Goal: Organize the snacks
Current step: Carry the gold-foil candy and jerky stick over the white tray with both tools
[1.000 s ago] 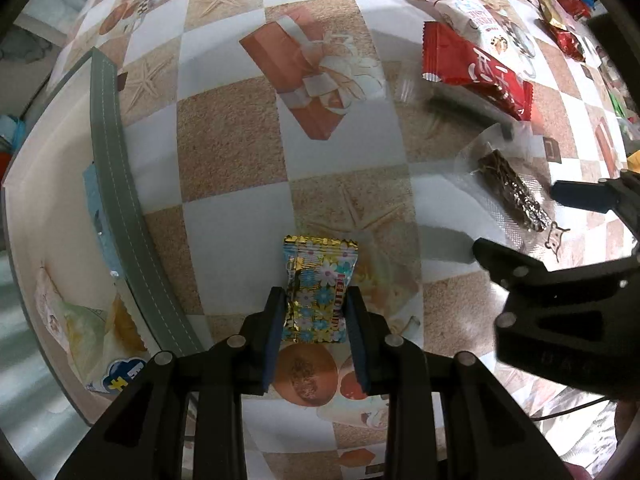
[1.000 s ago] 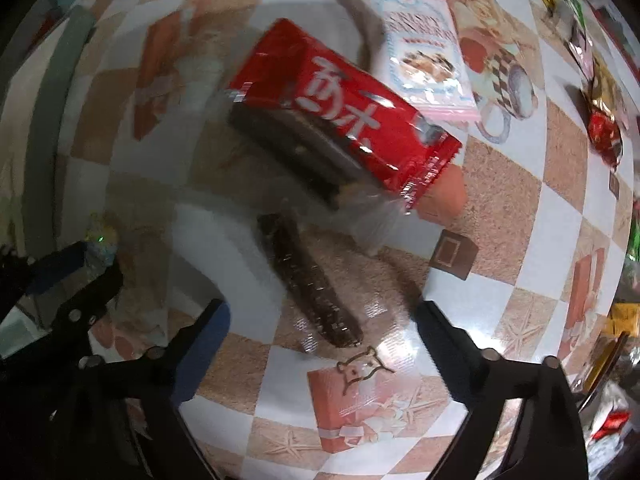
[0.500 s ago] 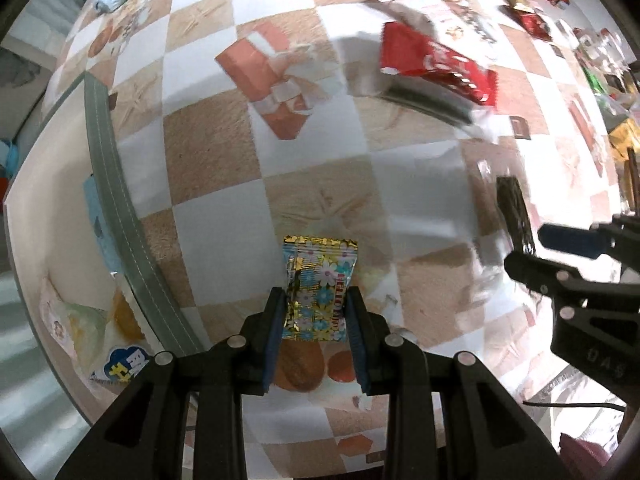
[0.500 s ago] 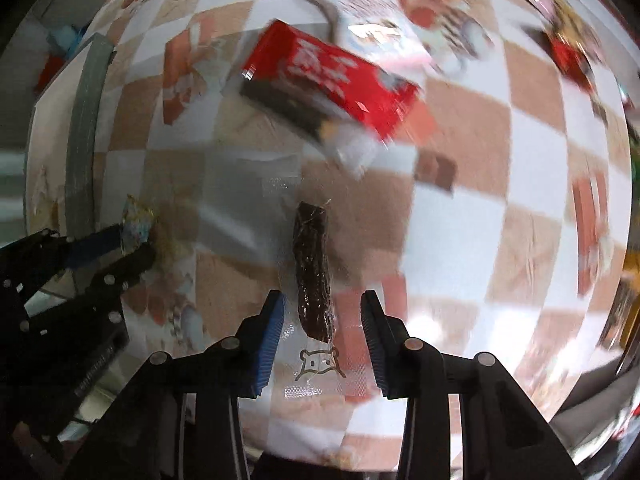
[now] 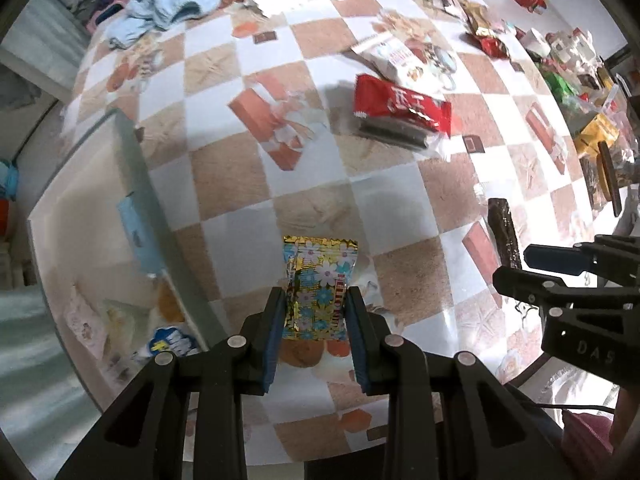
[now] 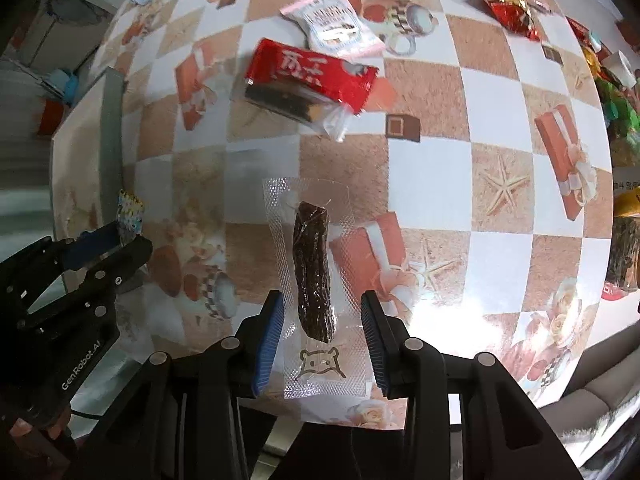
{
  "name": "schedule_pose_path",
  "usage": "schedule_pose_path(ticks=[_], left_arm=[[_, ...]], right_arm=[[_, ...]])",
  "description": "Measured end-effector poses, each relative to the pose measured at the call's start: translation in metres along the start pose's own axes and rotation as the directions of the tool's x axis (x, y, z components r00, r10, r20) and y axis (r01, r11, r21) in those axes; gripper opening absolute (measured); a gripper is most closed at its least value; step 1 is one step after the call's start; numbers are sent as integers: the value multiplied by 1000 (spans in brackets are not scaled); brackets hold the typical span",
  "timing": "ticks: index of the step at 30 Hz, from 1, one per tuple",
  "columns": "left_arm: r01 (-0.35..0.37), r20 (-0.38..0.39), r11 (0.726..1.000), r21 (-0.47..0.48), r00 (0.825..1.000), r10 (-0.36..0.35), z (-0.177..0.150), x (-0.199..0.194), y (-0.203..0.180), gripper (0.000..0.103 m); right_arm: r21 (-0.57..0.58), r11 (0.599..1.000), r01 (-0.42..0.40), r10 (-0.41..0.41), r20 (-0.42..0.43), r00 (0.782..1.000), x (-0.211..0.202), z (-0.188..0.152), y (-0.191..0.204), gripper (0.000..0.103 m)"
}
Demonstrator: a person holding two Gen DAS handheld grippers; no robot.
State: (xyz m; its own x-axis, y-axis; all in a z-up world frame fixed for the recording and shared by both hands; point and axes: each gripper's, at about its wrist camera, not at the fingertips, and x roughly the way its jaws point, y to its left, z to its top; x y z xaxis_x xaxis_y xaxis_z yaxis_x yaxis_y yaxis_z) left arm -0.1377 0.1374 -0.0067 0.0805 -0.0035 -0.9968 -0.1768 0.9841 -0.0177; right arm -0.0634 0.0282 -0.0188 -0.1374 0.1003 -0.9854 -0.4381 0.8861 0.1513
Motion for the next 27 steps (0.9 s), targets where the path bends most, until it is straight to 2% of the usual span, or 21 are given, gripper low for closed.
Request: schedule_pose_path(ticks=[3, 7, 11, 27], left_arm=[[-3, 17, 1000, -23, 1000, 3, -2, -13, 8, 33], [-5, 39, 999, -50, 999, 7, -4, -22, 26, 33], [-11, 67, 996, -89, 998, 17, -3, -30, 45, 33], [-11, 136, 972, -235, 990, 44, -15, -52, 114, 33]], right_arm=[[-10, 1000, -1, 1, 17, 1000, -9, 9, 6, 41], [-39, 999, 3, -2, 35, 999, -18, -6, 13, 41], [-77, 997, 9, -6, 50, 999, -28, -5, 26, 41], [-242, 970, 36, -14, 88, 996, -39, 17, 106, 41]])
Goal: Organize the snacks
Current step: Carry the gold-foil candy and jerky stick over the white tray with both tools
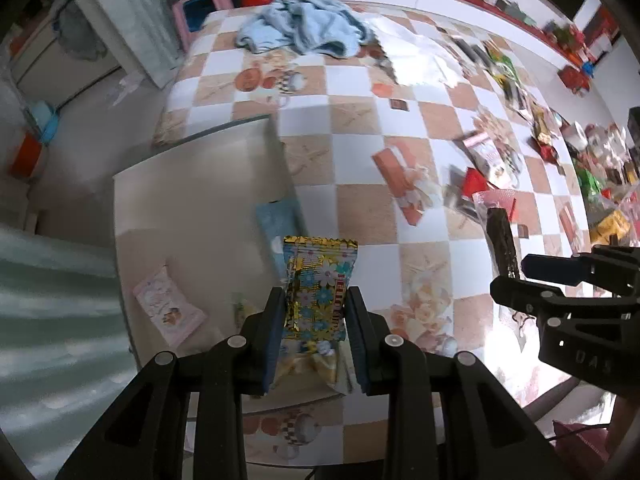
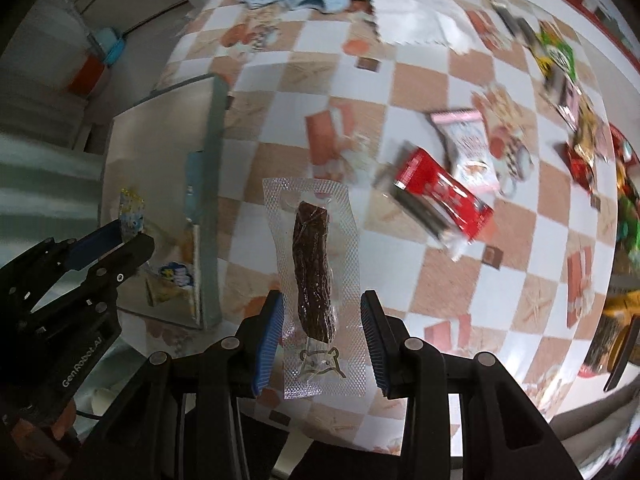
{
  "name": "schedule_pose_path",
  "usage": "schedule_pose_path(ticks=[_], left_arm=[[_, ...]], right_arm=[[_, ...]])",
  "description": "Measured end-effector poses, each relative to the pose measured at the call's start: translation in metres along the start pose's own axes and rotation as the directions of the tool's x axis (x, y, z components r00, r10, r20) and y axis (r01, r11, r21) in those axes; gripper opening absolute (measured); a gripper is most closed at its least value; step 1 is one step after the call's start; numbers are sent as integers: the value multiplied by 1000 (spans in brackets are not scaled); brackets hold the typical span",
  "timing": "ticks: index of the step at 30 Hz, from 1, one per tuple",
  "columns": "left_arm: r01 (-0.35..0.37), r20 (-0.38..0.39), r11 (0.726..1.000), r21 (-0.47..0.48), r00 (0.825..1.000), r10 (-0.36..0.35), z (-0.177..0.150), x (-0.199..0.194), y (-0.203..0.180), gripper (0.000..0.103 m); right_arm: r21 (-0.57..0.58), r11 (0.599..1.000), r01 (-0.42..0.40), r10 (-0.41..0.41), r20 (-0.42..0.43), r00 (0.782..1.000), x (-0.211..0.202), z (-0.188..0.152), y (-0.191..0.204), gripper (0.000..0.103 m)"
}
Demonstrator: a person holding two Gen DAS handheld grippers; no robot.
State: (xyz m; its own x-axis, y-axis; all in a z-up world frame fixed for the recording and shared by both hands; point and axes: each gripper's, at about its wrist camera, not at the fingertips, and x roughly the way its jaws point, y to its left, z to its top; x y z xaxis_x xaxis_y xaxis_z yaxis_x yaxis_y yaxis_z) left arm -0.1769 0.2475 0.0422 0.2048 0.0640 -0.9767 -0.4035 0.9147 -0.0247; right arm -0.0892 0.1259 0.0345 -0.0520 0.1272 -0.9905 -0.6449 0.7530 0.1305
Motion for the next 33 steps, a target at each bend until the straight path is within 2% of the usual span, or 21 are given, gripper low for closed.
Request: schedule_pose_path(ticks=[21, 33], left_arm=[[-41, 15, 982, -185, 999, 45, -8, -5, 86, 33], [-60, -20, 969, -242, 998, 56, -16, 6, 112, 33]], right_arm=[[-206, 979, -3, 4, 5, 1000, 3, 42, 98, 41], [-264, 965, -8, 4, -17, 1000, 16, 51, 134, 41]])
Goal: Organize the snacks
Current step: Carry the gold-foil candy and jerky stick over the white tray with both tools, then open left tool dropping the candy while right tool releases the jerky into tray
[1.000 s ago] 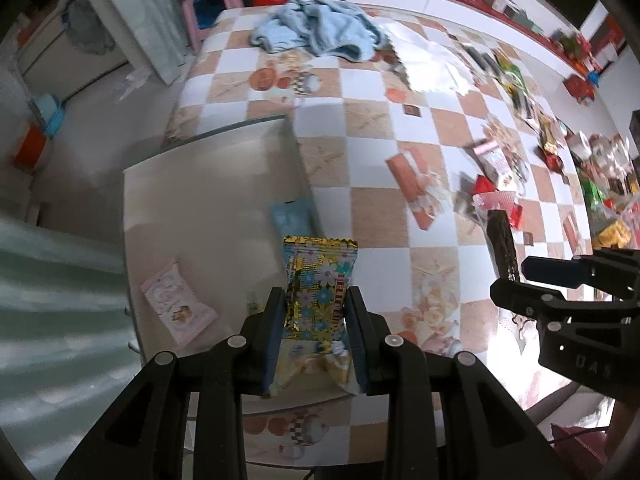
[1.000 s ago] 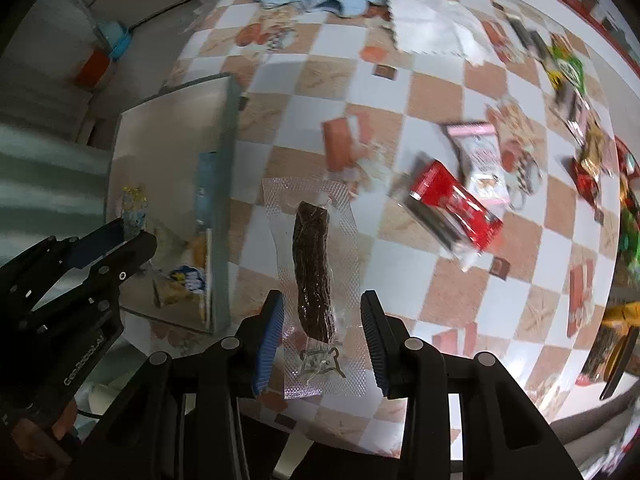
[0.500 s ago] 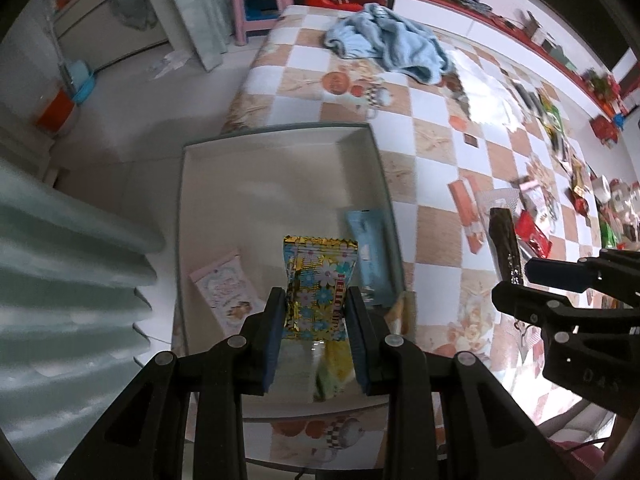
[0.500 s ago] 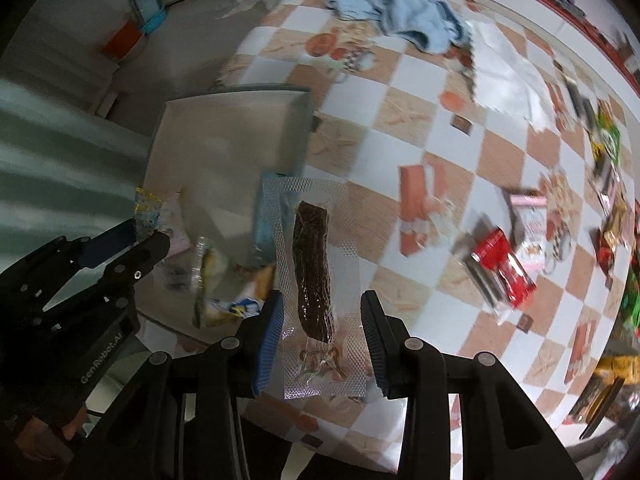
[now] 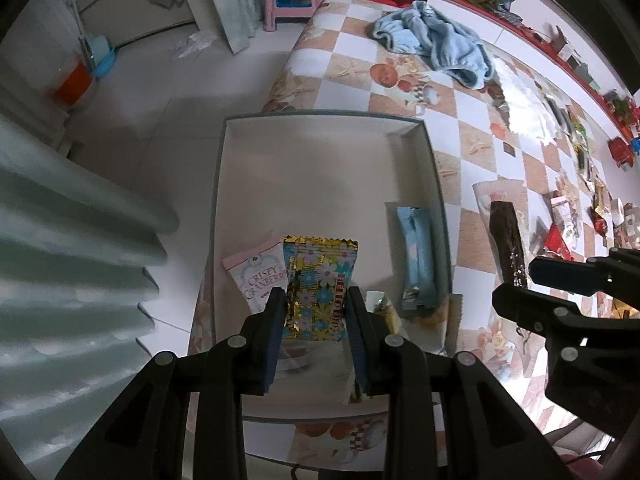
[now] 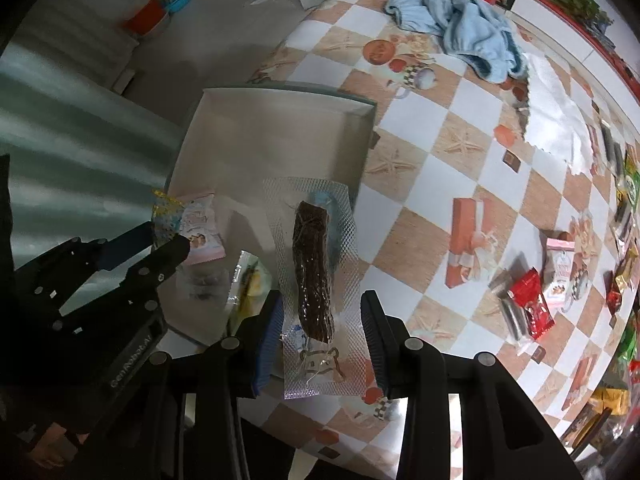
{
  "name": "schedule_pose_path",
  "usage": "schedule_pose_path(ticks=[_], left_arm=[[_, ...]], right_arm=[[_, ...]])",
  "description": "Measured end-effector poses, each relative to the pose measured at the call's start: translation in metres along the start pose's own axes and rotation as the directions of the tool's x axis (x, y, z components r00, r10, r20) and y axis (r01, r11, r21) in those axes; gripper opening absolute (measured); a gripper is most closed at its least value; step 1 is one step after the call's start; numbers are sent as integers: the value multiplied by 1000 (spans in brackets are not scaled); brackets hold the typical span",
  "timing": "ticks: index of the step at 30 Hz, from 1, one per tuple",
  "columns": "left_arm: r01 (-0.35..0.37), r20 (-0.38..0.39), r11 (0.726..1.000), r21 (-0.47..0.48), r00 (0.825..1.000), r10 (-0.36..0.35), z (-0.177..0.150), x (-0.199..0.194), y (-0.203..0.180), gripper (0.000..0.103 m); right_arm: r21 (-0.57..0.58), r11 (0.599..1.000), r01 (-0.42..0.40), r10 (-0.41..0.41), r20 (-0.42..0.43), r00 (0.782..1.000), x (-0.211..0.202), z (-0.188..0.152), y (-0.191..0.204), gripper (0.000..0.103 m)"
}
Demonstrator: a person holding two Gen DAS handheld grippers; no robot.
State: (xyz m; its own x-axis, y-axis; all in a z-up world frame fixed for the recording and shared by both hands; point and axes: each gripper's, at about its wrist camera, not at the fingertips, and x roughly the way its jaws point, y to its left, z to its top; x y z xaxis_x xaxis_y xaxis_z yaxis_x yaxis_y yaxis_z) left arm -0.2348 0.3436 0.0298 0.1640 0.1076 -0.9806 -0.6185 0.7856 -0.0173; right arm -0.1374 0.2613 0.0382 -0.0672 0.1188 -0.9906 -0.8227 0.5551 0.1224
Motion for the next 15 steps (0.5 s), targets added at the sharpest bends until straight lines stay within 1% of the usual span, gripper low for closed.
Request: schedule_pose_path(ticks=[15], left_arm=[[-14, -54, 1000, -25, 998, 13, -2, 23, 7, 33]], right_arm=[[11, 1000, -21, 21, -48, 999, 21, 15, 9, 41]])
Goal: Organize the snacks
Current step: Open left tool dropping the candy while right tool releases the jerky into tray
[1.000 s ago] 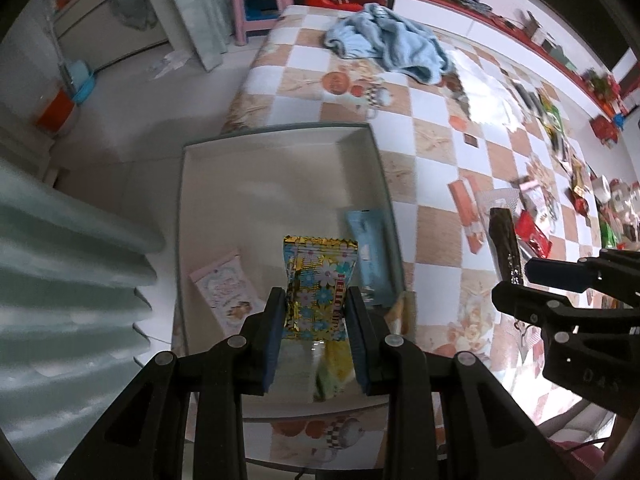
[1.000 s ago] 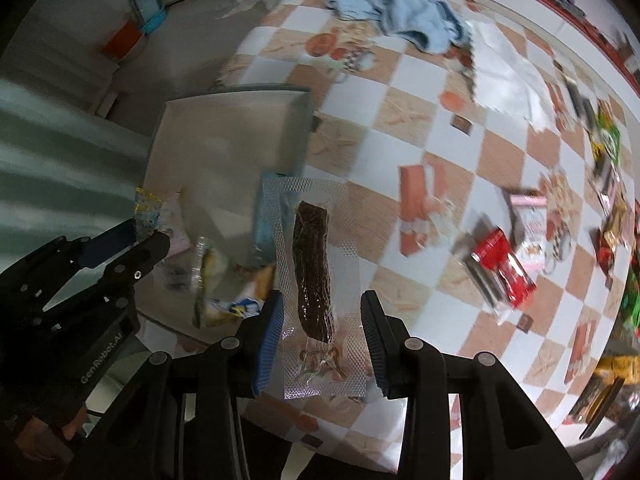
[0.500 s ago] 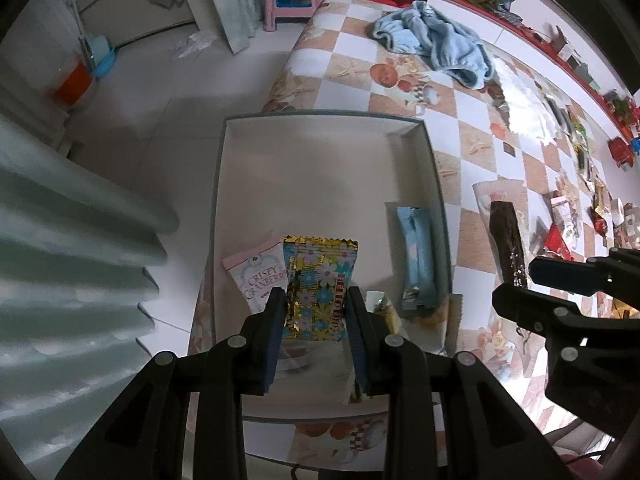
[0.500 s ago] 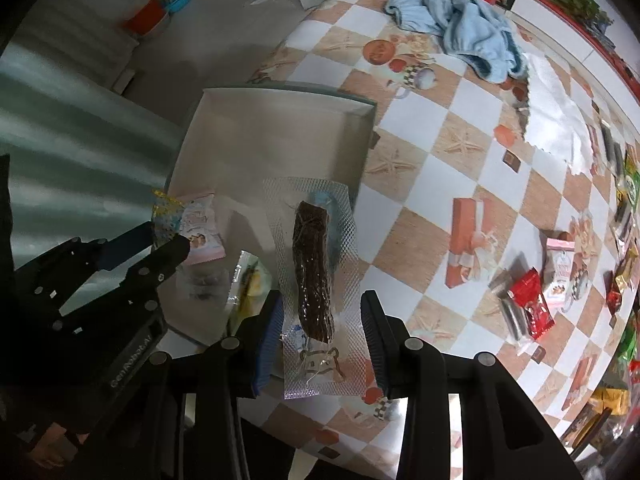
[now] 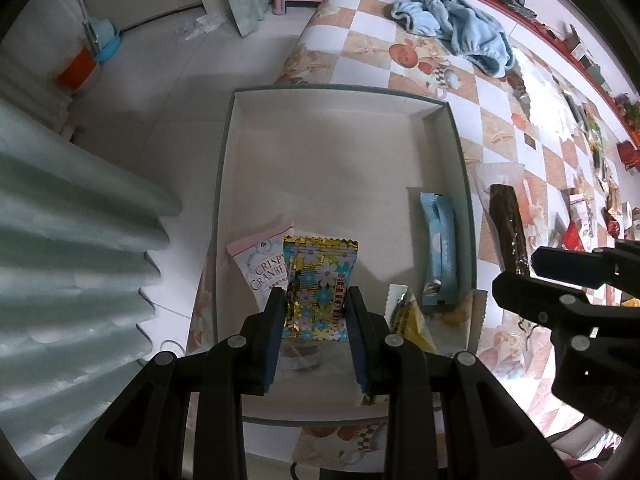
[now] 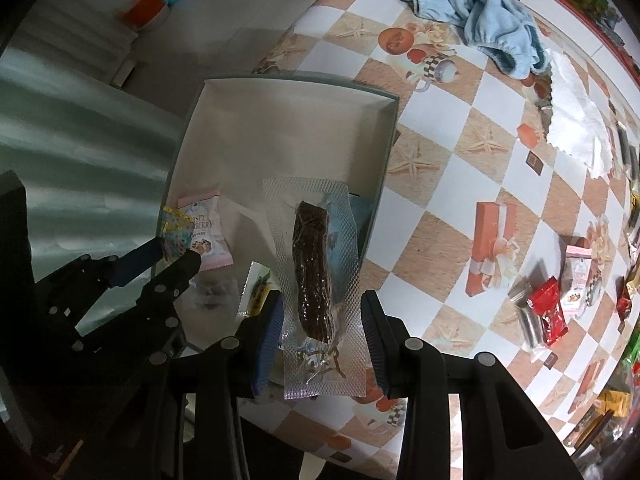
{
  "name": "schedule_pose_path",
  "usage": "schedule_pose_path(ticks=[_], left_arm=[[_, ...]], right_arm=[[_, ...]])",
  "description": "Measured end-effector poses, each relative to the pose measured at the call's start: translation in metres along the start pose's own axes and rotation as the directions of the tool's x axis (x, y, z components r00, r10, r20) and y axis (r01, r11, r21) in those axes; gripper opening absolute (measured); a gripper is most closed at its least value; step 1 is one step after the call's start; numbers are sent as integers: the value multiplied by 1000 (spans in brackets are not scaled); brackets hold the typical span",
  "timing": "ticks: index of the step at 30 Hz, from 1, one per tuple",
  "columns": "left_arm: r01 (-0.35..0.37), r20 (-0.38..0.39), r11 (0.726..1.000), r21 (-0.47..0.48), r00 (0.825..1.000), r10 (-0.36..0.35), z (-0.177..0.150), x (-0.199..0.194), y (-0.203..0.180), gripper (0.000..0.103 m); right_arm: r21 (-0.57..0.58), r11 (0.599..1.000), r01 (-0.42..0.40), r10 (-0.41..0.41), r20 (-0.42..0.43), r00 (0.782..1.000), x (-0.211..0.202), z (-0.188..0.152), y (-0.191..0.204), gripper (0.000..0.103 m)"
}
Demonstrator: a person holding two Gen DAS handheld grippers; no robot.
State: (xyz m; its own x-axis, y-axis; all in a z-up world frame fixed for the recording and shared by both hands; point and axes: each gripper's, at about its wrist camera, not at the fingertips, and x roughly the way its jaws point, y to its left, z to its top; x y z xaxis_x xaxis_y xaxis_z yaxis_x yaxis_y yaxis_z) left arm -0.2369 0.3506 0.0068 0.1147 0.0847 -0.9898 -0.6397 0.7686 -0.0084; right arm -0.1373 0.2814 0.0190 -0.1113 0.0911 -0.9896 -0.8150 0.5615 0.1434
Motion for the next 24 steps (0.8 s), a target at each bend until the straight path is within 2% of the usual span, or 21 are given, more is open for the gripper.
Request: schedule_pose_path(ticks=[20, 23, 24], left_arm=[[-8, -60, 1000, 6, 998, 9, 2, 28, 3, 33], [-20, -62, 1000, 8, 998, 20, 2, 28, 3, 35], [-20, -63, 1000, 8, 998, 21, 2, 28, 3, 39]], right_arm=[[21, 1000, -19, 20, -63, 998, 32, 20, 4, 41], [16, 1000, -19, 20, -61, 998, 31, 22, 7, 41], [17, 1000, -19, 20, -60, 998, 31, 23, 7, 41]])
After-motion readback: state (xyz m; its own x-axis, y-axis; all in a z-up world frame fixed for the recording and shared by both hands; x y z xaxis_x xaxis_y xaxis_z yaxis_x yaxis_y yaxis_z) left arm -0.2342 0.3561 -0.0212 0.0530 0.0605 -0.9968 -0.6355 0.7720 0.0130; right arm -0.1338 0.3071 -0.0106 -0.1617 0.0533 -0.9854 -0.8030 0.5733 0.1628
